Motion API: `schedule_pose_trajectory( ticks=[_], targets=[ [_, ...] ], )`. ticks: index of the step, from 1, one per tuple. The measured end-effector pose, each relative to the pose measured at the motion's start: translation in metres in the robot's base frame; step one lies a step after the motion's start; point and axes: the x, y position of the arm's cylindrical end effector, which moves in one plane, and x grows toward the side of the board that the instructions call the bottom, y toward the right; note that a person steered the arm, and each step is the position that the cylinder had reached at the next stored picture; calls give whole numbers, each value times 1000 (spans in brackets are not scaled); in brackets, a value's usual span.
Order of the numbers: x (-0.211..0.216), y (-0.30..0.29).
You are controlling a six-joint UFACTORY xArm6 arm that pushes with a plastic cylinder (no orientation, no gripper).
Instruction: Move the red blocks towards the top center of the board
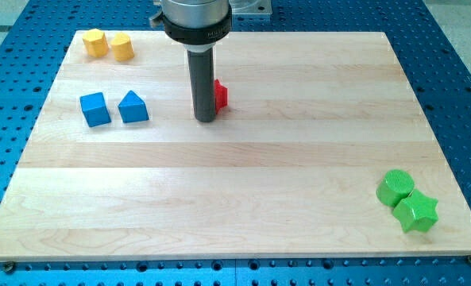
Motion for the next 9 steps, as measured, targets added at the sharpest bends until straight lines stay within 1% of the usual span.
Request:
schedule_pose_trajectory(
  ticks=[1,2,4,7,8,9],
  targets=[
    [4,0],
    [21,10],
    [-14,10],
    [-12,14],
    [-18,19],
    [-35,19]
  ],
)
